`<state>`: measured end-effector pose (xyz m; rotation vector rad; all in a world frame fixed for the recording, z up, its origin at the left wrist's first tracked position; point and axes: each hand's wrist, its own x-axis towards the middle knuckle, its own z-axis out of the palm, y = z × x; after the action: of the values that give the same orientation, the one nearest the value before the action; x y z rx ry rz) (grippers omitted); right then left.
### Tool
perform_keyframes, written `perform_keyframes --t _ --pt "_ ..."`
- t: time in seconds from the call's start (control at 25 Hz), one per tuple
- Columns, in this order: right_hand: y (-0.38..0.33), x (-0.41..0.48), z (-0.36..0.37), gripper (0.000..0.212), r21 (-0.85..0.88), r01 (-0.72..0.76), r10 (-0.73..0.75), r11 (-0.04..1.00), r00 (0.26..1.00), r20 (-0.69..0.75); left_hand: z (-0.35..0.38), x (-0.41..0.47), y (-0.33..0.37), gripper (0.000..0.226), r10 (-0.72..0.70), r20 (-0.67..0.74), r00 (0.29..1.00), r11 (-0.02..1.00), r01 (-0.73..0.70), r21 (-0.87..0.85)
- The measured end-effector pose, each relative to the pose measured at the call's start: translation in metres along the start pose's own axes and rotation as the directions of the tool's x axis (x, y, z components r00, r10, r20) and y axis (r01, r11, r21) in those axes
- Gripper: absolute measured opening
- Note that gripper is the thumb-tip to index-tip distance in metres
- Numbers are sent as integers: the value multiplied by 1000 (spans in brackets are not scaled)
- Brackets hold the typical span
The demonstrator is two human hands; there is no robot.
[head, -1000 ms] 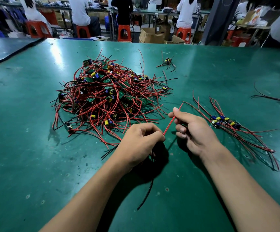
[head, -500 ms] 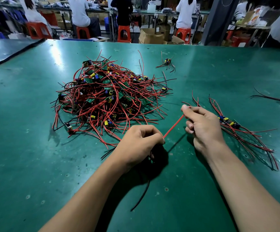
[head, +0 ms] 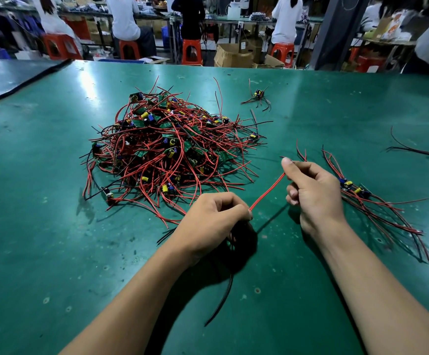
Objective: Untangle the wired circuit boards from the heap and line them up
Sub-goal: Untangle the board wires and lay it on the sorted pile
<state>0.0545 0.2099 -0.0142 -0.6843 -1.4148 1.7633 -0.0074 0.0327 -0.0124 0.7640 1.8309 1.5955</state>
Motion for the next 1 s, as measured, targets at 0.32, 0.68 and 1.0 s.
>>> perform_keyframes --t 0.32,0.68,1.0 --pt "10 -10 8 17 -190 -29 71 981 974 215 -9 3 7 12 -90 -31 995 889 66 -454" --pt "3 -35 16 25 -324 187 9 928 855 518 -12 4 13 22 28 -142 989 878 -92 -470" --pt "-6 -48 30 11 -253 301 -167 920 882 440 -11 4 10 32 -13 -224 975 858 -104 -503"
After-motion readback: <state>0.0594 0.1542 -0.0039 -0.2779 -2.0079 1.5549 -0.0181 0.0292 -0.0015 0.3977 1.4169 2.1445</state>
